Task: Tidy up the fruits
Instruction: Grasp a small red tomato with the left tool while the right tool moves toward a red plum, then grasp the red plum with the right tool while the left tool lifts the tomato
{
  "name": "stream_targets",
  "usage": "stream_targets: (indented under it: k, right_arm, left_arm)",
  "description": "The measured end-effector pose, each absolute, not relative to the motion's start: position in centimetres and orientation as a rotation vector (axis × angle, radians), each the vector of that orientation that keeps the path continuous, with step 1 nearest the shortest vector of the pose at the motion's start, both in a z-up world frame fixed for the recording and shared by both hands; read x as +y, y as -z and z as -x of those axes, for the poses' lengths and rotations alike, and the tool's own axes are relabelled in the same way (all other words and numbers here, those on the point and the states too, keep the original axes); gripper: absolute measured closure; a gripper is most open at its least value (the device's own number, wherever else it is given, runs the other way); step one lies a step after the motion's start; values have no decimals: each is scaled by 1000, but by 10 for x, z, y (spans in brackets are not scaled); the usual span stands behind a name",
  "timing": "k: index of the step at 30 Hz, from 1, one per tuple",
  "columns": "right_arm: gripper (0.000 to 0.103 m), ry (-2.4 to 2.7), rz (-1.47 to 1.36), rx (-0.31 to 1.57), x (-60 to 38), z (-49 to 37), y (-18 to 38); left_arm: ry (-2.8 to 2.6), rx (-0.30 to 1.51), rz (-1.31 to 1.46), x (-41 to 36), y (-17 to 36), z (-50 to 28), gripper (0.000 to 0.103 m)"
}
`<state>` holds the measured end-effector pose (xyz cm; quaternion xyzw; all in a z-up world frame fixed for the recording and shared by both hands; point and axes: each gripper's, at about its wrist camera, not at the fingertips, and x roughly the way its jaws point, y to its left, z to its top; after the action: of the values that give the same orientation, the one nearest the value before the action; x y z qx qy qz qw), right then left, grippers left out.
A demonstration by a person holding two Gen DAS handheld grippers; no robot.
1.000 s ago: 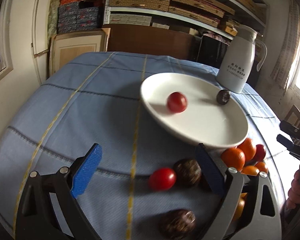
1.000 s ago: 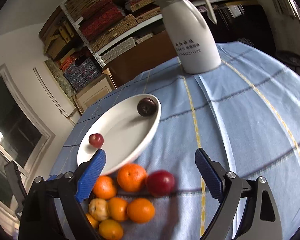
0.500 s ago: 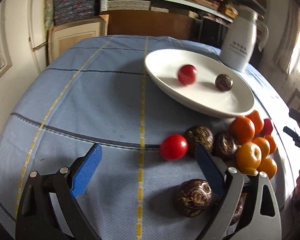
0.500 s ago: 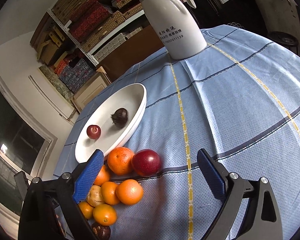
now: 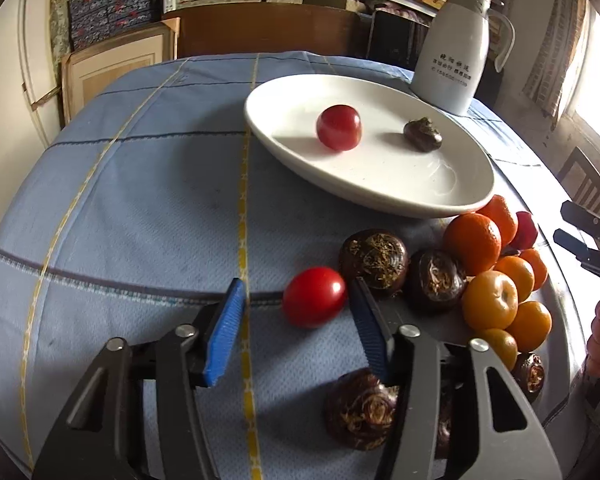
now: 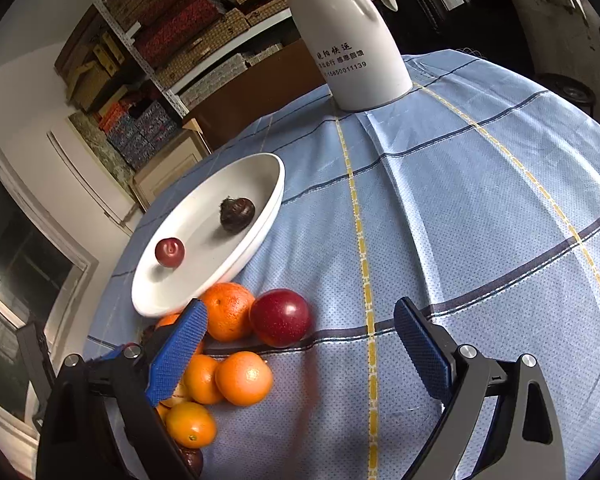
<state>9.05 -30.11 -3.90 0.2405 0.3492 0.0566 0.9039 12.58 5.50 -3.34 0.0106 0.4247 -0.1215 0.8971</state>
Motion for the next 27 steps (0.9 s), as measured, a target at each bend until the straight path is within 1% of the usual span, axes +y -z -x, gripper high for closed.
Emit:
stream_targets:
  k: [2,4,11,14,16,18,19,20,24,25,26,27]
  right_arm:
    - [8,-111,-471,729,-298,-91,39]
    - [8,-103,-448,734,-296,-92,40]
    - [8,-88,-413,754,-294,-93,41]
    - [8,-68,-367,765,-289,-93,41]
    - [12,-59,-356,768,-289,-93,41]
    - [24,-61,-366,778,-291,-95,43]
    - [28,-68,-379,792,-293,-96,46]
    - [36,-74,-390,803,-294,-98,48]
    - [37,-105,-434,812,-296,-102,51]
    - [37,-107,-440,812,-296,-103,51]
    - [37,-111,-448,813,-297,-105,52]
    - [37,-117,-457,814,-297,-107,52]
  left_arm:
    - [268,885,-24,53,34,-127,63]
    - [284,885,-36,51,35,-126,67]
    - [274,889,-4,62,35,-127,68]
    - [258,886,-39,57,35,-126,68]
    - [258,888,-36,57,35,-127,68]
    - [267,890,7,63,35,-130,68]
    - [271,890,28,66,35,-131,68]
    - [273,889,38,67,35,-132,68]
    - [274,885,65,70,35,-134,67]
    - [280,885,71,70,35,-134,64]
    - [286,884,72,69,35,-134,59]
    - [293,884,62,67,35,-134,57]
